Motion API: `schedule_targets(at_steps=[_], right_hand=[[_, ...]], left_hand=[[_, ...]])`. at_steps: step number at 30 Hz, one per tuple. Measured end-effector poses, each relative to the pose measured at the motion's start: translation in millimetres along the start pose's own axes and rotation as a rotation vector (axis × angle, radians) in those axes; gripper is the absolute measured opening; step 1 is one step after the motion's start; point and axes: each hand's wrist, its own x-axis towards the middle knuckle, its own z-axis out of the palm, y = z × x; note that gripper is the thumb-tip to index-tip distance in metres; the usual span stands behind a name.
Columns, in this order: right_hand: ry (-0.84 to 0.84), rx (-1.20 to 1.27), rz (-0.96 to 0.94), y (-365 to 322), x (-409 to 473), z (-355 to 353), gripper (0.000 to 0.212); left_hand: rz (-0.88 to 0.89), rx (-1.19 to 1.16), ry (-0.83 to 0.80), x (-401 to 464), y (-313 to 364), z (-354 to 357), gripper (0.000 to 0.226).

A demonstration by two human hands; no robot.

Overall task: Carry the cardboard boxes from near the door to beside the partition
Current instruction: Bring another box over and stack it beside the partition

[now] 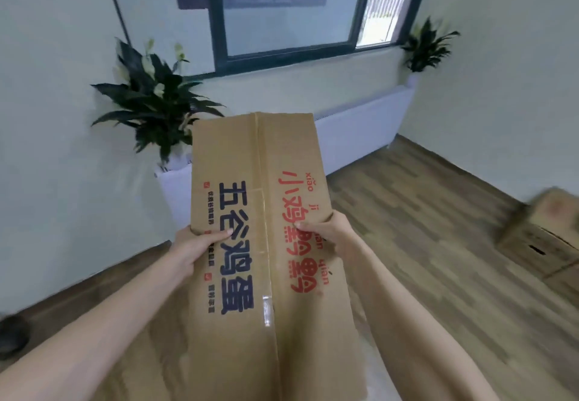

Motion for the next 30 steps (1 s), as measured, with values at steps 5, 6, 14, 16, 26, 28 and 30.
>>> schedule_targets(at_steps=[5, 6, 14, 16, 26, 28, 30], right_hand=[[0.236, 0.130, 0.085, 62, -13, -207, 0.079], [0.281, 0.155, 0.094, 73, -18, -241, 0.078], [0.577, 0.292, 0.152, 124, -25, -444, 0.075], [0.649, 0.326, 0.170, 136, -12, -493, 0.075], [0.836, 0.378, 0.264, 120, 94, -704, 0.052], [0.865, 0.395, 0.272, 111, 114, -747, 0.053], [0.885, 0.416, 0.278, 105, 133, -787, 0.049]], left_hand=[[-0.005, 0.167, -0.224, 5, 28, 215, 0.077], [0.003, 0.181, -0.261, 7, 31, 252, 0.072], [0.114, 0.326, -0.483, 31, 66, 502, 0.069], [0.125, 0.350, -0.547, 45, 74, 568, 0.063], [0.097, 0.452, -0.735, 144, 163, 838, 0.098], [0.088, 0.461, -0.782, 157, 184, 890, 0.092], [0.097, 0.469, -0.799, 167, 202, 938, 0.081]])
